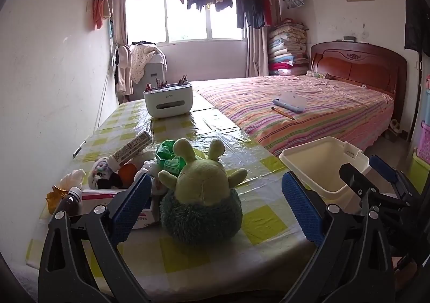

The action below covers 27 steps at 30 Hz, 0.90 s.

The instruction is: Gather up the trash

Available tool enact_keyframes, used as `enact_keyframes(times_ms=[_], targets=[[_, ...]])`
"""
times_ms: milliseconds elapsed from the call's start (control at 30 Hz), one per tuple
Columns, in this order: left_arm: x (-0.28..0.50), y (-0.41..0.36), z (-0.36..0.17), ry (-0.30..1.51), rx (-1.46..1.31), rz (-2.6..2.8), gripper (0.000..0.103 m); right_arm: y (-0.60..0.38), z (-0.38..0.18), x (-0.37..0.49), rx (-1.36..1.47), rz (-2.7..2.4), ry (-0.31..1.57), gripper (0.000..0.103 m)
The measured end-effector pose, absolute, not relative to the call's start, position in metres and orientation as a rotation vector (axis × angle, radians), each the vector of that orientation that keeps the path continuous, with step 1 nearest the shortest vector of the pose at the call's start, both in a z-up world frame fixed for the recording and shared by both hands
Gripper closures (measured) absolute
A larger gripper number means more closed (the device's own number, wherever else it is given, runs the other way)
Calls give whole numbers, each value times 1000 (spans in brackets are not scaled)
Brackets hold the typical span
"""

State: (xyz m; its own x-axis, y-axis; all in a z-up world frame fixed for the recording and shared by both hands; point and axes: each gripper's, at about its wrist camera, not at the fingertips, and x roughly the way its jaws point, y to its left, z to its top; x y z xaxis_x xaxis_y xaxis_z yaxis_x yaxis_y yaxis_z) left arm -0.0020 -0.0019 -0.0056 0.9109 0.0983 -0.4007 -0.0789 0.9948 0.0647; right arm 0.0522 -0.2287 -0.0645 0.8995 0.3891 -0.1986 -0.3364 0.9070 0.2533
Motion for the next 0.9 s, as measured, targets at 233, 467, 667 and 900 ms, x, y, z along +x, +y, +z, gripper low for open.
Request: enact_keyframes(times_ms=[233, 467, 667, 900], targets=[[0, 8, -10, 431, 4, 99, 7, -225, -64, 52, 214, 375, 253, 6], [0, 8, -13, 434, 6, 102, 7, -226, -64, 54, 220, 374, 262, 6], [2, 8, -18, 442, 17, 112, 7, -225, -64, 56, 217, 373, 265, 6], [0, 8, -21, 446, 20, 110, 7, -223, -65, 59, 223, 364, 273, 6]])
